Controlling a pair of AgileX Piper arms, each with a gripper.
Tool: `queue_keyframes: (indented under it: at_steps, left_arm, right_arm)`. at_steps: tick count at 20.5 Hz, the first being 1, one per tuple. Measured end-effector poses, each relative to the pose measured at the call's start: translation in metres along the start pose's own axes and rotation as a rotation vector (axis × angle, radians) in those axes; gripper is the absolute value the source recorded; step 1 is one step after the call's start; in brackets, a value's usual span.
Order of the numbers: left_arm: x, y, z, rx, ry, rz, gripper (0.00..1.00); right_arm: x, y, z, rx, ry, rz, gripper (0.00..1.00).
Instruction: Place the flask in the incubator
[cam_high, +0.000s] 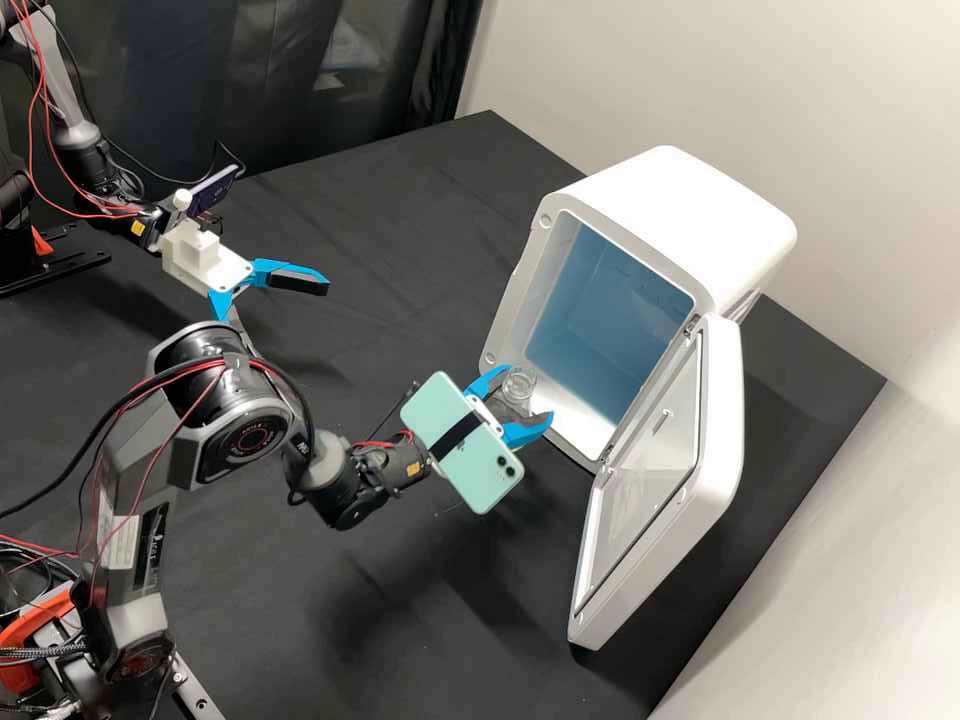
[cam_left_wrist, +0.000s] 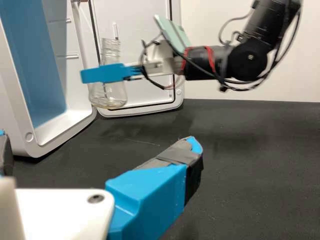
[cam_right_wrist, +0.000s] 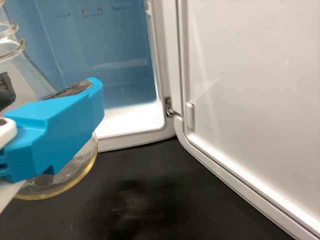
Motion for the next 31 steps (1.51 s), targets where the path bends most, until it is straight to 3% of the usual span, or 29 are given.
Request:
queue_keyframes:
  at_steps: [9, 14, 20, 25, 29, 31]
  left_arm:
    - [0.0, 0.0022, 0.001, 0.002, -0.003, 0.013, 1.0]
    - [0.0, 0.0022, 0.001, 0.002, -0.003, 0.013, 1.0]
    - [0.0, 0.0017, 0.003, 0.003, -0.014, 0.011, 1.0]
    - [0.0, 0.0014, 0.005, 0.004, -0.021, 0.009, 1.0]
    - [0.001, 0.0013, 0.005, 0.004, -0.023, 0.009, 1.0]
    - [0.001, 0.0012, 0.006, 0.004, -0.025, 0.008, 1.0]
  right_arm:
    - [0.069, 0.006, -0.031, -0.042, -0.067, 0.033, 0.0]
    - [0.107, 0.013, -0.045, -0.032, -0.114, 0.071, 0.0]
    - [0.145, -0.002, -0.064, -0.085, -0.141, 0.0, 0.0]
    - [0.168, -0.017, -0.075, -0.109, -0.17, -0.027, 0.0]
    - [0.184, -0.03, -0.076, -0.144, -0.211, -0.05, 0.0]
    - [0.19, -0.034, -0.071, -0.167, -0.236, -0.057, 0.0]
